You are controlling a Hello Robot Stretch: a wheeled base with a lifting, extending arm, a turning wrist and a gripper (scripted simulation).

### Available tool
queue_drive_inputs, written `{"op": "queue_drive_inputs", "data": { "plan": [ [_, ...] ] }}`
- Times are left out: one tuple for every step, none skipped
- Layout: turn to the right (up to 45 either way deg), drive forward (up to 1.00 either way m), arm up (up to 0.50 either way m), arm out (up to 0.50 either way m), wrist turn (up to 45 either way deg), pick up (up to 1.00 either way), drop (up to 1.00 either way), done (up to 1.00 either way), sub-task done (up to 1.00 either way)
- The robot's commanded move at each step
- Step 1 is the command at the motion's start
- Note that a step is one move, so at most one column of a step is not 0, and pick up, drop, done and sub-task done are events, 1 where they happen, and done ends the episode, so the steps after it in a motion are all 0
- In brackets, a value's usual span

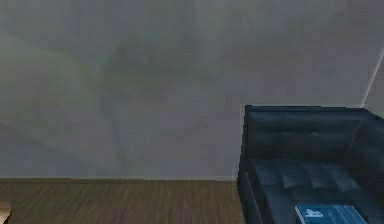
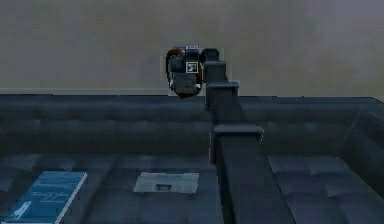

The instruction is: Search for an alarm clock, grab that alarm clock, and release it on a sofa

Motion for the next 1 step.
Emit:
{"op": "queue_drive_inputs", "data": {
  "plan": [
    [0.0, 0.00, -0.28, 0.00, 0.0, 0.00, 0.00, 0.00, 0.00]
  ]
}}
